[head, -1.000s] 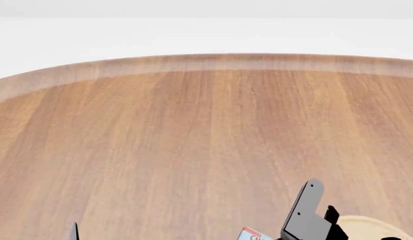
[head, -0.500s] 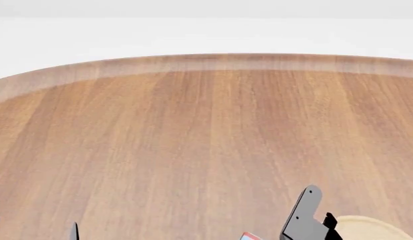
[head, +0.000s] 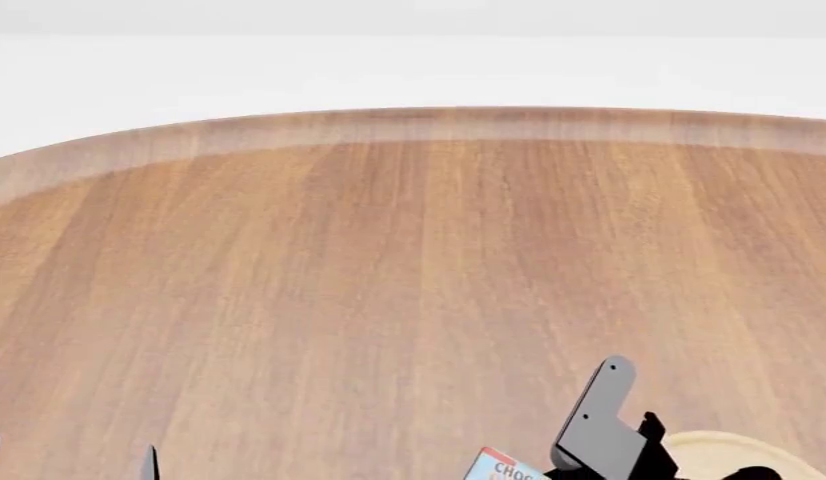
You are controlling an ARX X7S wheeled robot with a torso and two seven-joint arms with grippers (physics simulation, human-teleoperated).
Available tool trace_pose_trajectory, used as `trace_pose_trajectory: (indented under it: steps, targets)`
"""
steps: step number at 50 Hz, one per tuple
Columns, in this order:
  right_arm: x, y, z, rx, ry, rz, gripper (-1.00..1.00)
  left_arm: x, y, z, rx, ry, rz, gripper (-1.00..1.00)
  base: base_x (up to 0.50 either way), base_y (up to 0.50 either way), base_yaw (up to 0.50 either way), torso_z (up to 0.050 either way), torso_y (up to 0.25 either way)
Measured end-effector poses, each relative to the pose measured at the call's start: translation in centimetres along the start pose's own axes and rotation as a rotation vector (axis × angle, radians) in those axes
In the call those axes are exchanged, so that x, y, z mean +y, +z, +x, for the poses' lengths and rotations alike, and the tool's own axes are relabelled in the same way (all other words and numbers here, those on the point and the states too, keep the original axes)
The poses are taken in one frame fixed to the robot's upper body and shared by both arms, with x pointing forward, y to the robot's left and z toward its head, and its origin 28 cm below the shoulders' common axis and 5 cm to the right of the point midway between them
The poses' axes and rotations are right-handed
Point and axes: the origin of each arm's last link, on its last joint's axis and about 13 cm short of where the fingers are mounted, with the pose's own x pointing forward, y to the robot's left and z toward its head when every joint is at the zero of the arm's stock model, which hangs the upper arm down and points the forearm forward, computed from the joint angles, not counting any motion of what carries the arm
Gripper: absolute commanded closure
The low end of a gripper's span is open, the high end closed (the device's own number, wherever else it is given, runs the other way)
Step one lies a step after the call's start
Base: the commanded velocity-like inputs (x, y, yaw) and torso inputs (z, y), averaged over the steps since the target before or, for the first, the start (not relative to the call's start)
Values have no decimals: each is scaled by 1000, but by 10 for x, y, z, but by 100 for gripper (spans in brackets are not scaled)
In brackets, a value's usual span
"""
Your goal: Put the chocolate pudding to the left of the plate.
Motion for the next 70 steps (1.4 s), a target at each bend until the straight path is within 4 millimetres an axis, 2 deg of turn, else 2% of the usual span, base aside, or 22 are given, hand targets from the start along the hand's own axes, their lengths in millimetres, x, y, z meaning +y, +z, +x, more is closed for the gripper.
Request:
trace_pose_trajectory:
  steps: [26, 54, 55, 70]
  targets:
    - [2, -21, 25, 17, 27, 54, 100, -1, 0, 0, 0, -8, -1, -100, 0, 0, 0, 0, 0]
    - [5, -27, 30, -15, 7, 88, 100, -2, -1, -1, 1, -14, -1, -100, 0, 0, 1, 0, 0]
    - [5, -27, 30, -15, 6, 88, -100, -2, -1, -1, 1, -14, -1, -100, 0, 0, 0, 0, 0]
    - [8, -29, 31, 11, 42, 62, -100, -2, -1, -1, 0, -16, -1, -100, 0, 0, 0, 0, 0]
